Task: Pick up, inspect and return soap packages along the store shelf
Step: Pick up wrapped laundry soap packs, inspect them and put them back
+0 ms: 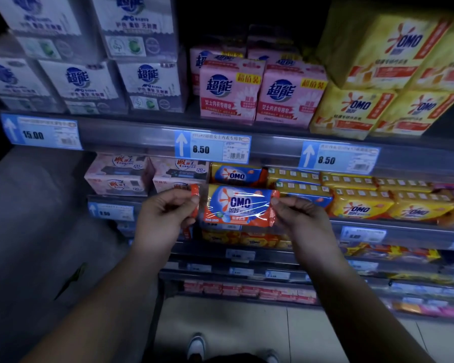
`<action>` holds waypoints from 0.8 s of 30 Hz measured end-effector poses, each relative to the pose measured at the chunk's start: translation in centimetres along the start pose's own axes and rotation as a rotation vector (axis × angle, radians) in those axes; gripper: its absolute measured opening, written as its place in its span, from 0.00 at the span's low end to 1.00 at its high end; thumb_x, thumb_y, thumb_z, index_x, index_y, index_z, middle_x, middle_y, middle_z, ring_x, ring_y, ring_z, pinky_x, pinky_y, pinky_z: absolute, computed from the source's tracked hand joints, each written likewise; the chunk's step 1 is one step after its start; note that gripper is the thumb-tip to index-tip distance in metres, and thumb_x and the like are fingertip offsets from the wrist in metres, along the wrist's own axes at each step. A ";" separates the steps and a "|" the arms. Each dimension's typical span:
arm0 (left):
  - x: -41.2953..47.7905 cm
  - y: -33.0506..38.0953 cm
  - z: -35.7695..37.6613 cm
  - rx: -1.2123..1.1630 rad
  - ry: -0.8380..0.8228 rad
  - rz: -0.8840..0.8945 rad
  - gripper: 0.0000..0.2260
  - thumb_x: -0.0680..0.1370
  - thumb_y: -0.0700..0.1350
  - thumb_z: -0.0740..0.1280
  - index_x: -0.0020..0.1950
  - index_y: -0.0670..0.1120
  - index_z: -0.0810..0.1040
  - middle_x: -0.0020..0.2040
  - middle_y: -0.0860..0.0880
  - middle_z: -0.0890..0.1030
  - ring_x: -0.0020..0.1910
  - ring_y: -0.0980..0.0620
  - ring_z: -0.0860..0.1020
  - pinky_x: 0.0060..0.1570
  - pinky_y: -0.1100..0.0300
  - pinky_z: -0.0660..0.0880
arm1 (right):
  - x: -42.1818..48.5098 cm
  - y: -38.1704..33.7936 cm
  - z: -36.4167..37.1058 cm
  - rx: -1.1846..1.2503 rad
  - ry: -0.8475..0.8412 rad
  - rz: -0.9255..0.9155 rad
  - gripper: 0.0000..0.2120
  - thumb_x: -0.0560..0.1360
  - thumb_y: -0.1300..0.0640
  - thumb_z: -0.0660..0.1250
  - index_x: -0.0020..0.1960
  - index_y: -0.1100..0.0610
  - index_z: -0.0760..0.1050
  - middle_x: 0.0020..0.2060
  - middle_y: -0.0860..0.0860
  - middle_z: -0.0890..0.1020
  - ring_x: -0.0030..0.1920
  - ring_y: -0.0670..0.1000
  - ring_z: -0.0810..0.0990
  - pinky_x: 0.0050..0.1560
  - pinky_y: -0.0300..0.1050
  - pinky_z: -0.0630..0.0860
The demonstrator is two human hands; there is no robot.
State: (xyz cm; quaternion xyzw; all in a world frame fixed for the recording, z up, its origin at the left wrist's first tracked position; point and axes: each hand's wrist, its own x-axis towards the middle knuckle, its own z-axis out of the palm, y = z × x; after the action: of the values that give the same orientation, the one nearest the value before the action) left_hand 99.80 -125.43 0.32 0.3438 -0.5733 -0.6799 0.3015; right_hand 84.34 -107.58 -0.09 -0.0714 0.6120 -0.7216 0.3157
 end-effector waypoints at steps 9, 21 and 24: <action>-0.4 -0.2 -0.7 0.008 -0.112 0.097 0.08 0.81 0.32 0.65 0.46 0.41 0.79 0.36 0.53 0.84 0.36 0.56 0.85 0.39 0.66 0.81 | -0.6 -1.2 -0.2 -0.125 -0.083 -0.161 0.07 0.82 0.62 0.67 0.46 0.57 0.81 0.41 0.54 0.87 0.45 0.51 0.88 0.45 0.40 0.84; -1.7 -1.8 -0.6 -0.090 -0.226 0.250 0.18 0.75 0.23 0.67 0.58 0.42 0.78 0.60 0.48 0.84 0.62 0.46 0.82 0.56 0.57 0.80 | -1.5 -0.2 0.2 -0.152 -0.197 -0.308 0.16 0.75 0.72 0.69 0.49 0.51 0.81 0.56 0.49 0.86 0.58 0.52 0.85 0.60 0.54 0.80; -1.7 -1.4 -0.9 -0.050 -0.277 0.227 0.24 0.72 0.23 0.70 0.65 0.40 0.77 0.64 0.43 0.82 0.61 0.50 0.83 0.57 0.60 0.80 | -1.6 0.1 0.2 -0.111 -0.191 -0.294 0.14 0.76 0.63 0.71 0.58 0.49 0.82 0.56 0.51 0.86 0.60 0.55 0.85 0.58 0.49 0.82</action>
State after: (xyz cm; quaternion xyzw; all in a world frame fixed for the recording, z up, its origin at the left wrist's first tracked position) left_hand 101.46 -124.35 -0.94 0.1721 -0.6275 -0.6963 0.3030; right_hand 85.78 -106.88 0.36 -0.2457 0.6009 -0.7151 0.2591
